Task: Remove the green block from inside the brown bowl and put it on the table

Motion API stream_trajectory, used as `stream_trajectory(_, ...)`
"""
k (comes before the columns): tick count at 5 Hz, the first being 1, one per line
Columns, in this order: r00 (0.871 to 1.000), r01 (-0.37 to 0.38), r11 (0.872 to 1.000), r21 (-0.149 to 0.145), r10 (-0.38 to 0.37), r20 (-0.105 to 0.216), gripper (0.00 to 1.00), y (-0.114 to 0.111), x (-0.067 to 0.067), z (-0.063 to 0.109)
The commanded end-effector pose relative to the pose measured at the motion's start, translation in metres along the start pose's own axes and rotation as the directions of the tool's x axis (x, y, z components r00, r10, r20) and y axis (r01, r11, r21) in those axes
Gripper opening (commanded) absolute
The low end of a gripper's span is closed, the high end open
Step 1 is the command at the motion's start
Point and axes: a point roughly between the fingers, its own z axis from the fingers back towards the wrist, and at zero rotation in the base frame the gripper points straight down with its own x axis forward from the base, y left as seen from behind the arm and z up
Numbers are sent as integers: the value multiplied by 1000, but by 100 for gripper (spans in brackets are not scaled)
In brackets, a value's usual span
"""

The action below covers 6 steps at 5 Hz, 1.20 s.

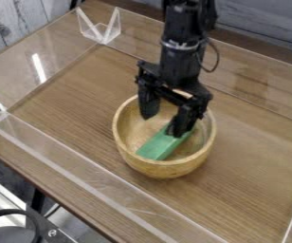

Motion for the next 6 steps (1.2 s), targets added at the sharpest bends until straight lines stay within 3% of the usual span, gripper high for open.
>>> stream_trajectory(1, 1000, 8, 1000, 9, -8, 7, 100, 1, 7, -5)
stream_trajectory(3, 1000, 21, 1000, 12, -21, -15, 100, -4, 9, -16)
stream_trajectory(6, 1000, 15, 1000, 13, -15, 0, 100, -9, 5, -5)
